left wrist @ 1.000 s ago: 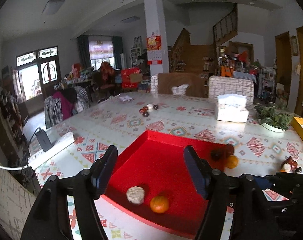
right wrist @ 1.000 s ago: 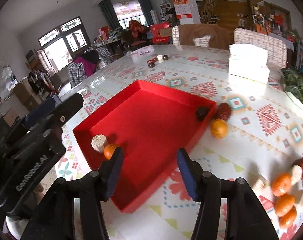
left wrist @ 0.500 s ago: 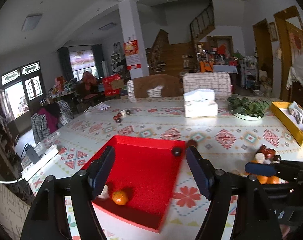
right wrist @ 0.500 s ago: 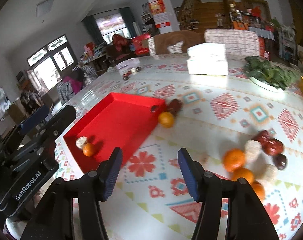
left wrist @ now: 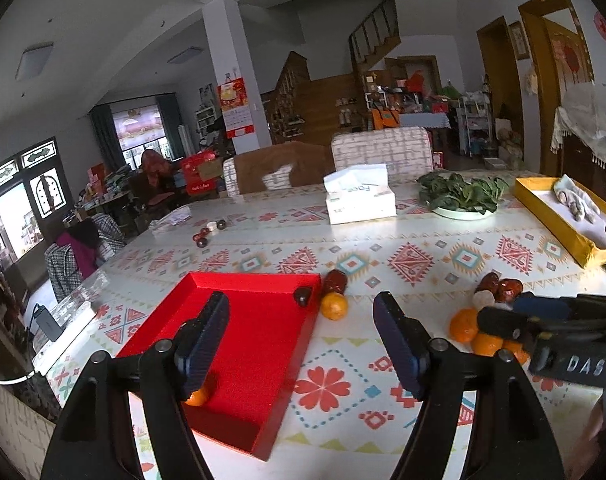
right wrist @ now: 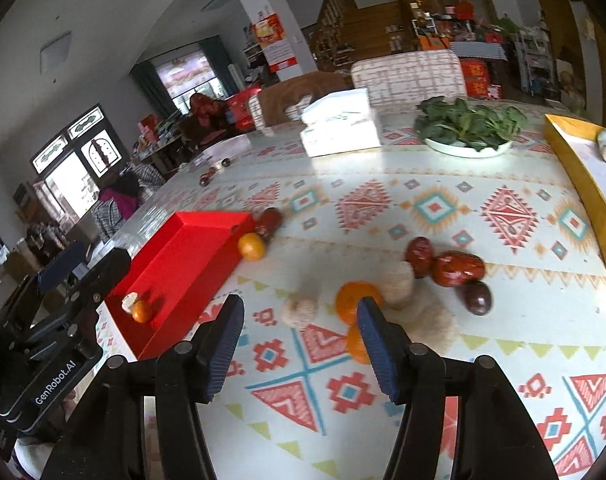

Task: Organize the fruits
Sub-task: 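Move both open tools back to the fruit cluster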

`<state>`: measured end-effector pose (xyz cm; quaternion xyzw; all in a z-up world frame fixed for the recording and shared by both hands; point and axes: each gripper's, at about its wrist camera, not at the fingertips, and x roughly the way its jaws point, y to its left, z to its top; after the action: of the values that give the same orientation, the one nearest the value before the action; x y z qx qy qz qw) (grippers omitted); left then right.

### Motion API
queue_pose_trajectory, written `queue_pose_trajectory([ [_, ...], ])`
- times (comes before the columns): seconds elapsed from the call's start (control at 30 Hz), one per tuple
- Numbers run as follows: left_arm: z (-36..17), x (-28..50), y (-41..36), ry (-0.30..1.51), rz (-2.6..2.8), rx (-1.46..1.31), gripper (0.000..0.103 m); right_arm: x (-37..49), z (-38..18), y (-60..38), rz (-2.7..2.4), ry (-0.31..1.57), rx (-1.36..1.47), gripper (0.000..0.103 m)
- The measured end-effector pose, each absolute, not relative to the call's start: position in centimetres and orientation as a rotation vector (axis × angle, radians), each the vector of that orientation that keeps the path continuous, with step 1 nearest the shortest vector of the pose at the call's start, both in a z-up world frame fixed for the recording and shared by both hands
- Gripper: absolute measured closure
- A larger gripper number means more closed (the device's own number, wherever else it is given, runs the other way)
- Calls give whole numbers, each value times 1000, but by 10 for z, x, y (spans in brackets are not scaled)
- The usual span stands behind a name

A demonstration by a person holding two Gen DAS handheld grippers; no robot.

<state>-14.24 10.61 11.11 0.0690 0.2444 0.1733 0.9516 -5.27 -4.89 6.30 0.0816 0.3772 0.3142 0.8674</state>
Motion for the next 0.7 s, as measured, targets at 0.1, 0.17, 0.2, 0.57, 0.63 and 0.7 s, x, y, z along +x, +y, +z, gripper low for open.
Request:
queue_pose_trajectory([
  [0.1, 107, -139, 101, 513, 346, 147, 29, -48, 62, -63, 635, 789, 187, 39],
  [0.17, 104, -136, 98, 521, 342, 151, 29, -44, 60, -70, 617, 789, 194, 39],
  [0.2, 104, -135, 98, 525, 340, 153, 29, -42, 58, -73, 609, 791, 198, 39],
  [0.57, 87, -111, 94, 586, 323, 164, 29, -23, 39, -95, 562, 831, 253, 39],
  [0.63, 83, -106, 101, 611, 326, 138, 29, -22, 37, -95, 560, 838, 254, 39],
  [0.7, 79, -102, 112, 637, 330, 94, 29, -20, 34, -95, 566, 852, 253, 39],
])
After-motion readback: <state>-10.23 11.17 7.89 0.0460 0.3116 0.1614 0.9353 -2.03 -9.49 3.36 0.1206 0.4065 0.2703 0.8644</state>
